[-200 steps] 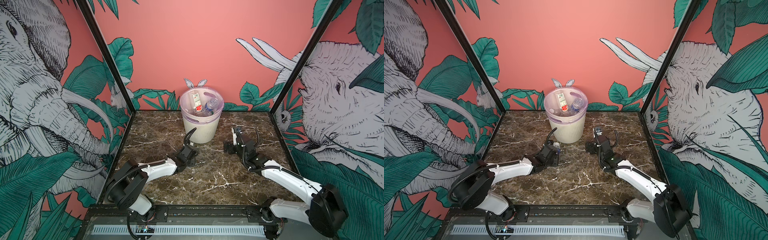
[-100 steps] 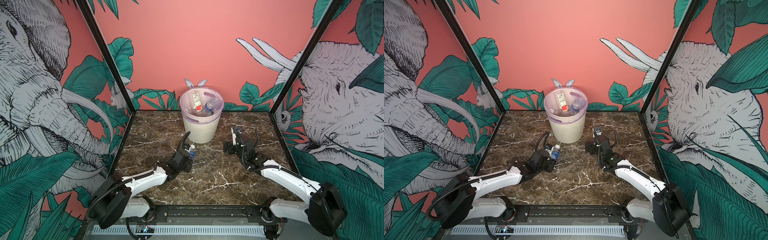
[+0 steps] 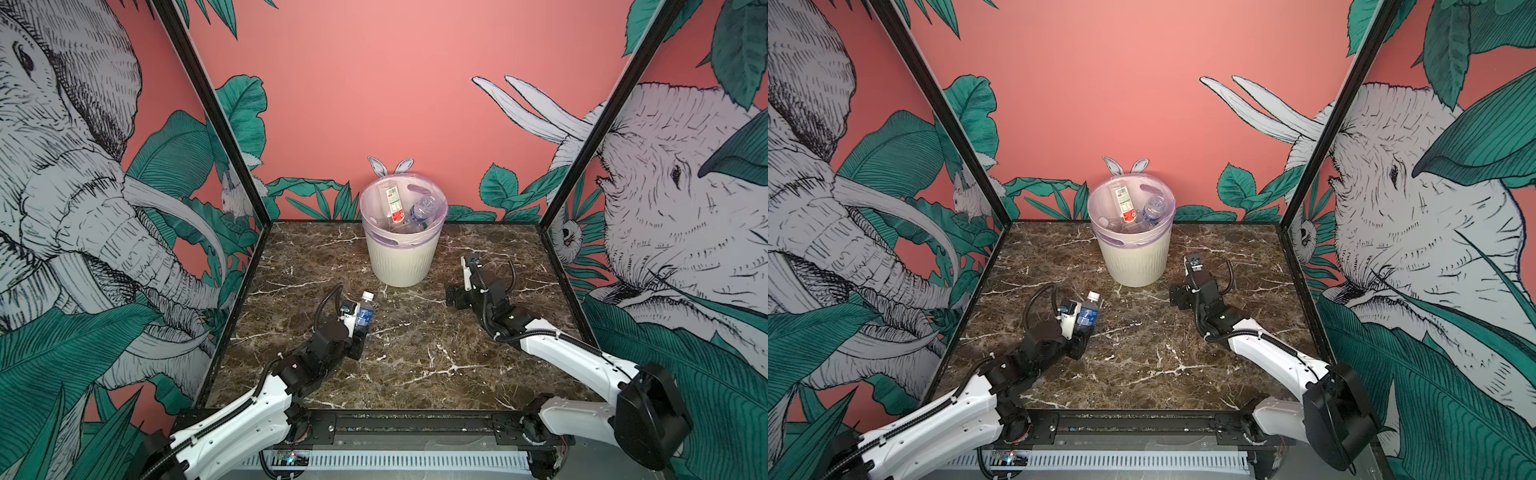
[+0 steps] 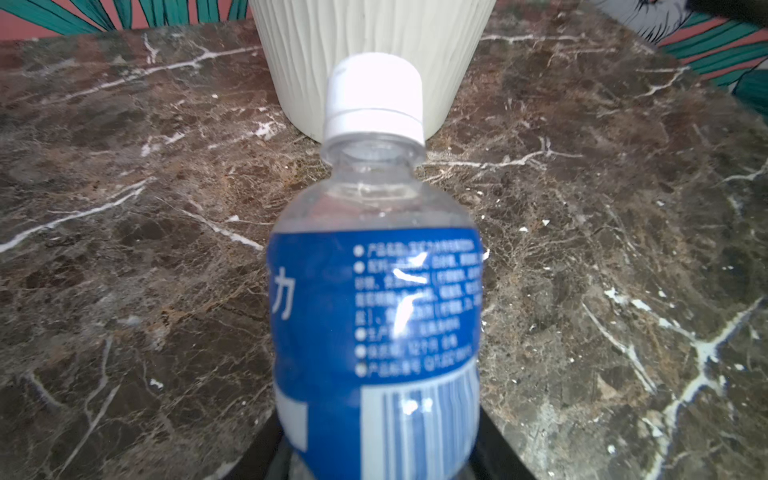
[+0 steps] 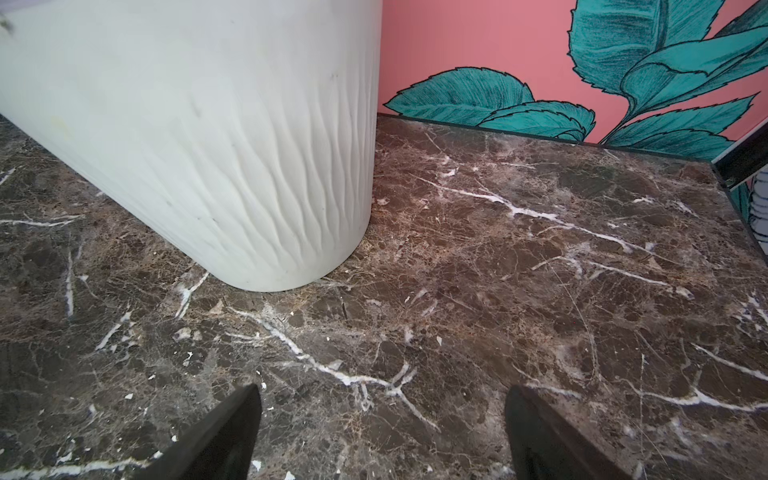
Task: Throw the plastic bottles in the bin
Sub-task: 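Lift the blue-label bottle upright with the left gripper and carry it over the bin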
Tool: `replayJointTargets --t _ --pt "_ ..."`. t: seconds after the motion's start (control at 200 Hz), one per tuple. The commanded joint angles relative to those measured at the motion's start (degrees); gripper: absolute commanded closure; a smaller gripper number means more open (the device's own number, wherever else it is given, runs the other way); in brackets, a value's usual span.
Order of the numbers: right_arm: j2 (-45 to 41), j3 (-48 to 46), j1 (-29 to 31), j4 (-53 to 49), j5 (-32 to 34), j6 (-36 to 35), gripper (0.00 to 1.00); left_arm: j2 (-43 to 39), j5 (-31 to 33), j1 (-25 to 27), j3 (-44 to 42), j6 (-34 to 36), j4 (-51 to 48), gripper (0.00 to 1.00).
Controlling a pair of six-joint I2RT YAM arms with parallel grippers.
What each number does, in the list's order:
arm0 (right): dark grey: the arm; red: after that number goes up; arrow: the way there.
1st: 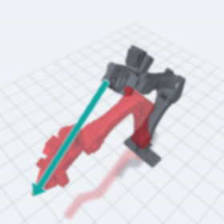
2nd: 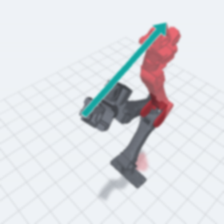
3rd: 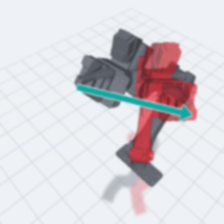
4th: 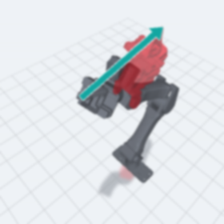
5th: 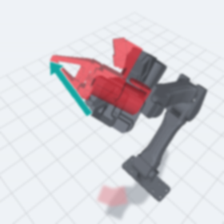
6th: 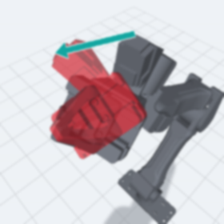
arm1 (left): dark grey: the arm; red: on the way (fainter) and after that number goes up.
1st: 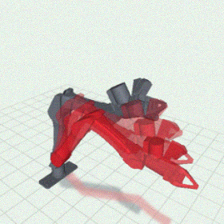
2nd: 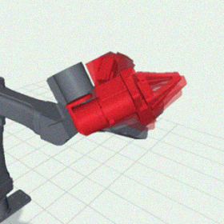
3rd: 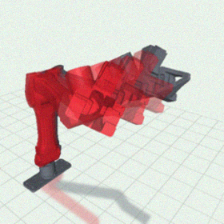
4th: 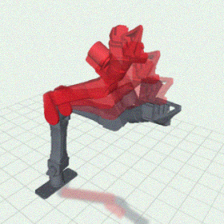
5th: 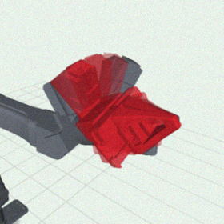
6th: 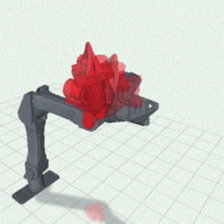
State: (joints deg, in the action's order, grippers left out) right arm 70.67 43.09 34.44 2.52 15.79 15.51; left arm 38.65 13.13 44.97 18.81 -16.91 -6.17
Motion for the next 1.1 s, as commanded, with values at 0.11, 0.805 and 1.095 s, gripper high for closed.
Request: replayJointTargets --t 0.11,0.805,1.095 --pt "0.3 -0.1 -0.2 2.0 -0.2 0.8 0.07 -8.8 0.8 0.2 -1.0 1.3 -6.9 0.63" --pt "0.0 0.3 -0.2 1.1 -0.2 0.6 0.06 17.6 0.4 0.0 38.4 14.5 -1.0 0.61" --pt "0.5 0.8 -0.2 0.1 0.1 0.2 0.06 54.7 -15.0 -12.9 84.5 13.6 -8.8 0.36"
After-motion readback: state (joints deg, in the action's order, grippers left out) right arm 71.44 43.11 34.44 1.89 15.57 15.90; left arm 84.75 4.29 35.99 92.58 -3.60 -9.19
